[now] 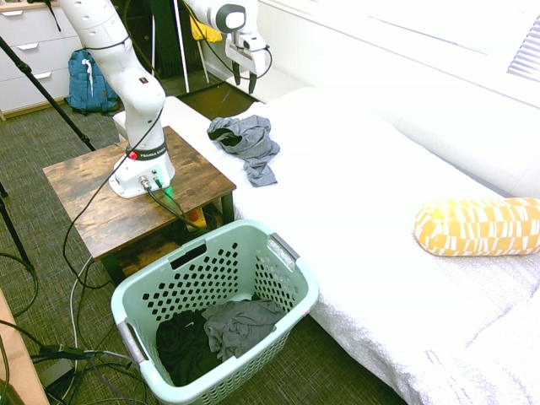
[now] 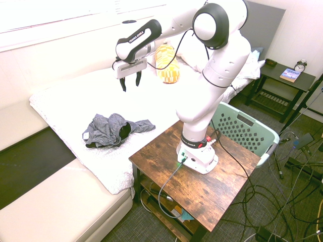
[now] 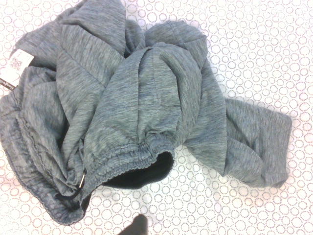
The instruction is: Put my clothes in the laundry bag
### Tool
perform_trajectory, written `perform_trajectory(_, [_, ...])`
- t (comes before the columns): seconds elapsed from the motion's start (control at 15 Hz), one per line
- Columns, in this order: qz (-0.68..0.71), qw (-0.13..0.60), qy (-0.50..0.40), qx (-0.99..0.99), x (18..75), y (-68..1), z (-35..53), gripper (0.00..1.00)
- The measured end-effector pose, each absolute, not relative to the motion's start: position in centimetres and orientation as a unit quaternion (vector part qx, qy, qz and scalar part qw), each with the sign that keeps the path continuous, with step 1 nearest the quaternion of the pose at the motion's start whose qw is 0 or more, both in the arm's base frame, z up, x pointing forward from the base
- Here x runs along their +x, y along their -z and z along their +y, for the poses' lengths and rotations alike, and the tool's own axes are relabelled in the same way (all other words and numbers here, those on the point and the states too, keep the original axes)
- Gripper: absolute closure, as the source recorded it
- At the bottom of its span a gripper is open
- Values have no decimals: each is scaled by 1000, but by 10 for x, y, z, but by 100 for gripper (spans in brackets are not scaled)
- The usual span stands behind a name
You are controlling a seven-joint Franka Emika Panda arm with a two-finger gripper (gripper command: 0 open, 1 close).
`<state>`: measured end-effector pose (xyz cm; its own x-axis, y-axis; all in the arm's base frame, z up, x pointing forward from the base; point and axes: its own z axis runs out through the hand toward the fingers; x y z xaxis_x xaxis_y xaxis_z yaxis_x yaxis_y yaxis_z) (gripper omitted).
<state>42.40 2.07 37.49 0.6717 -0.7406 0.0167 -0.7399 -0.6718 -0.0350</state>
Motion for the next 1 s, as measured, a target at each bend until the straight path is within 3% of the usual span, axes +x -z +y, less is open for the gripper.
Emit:
perform_trajectory(0.2, [396,11,18,-918,432,-374,23,0])
perform_trajectory(0.53, [341,13,16,-940,515,-333,95,0])
perform_trajectory(1.0, [295,-49,-5,-954,605,-178,187,0])
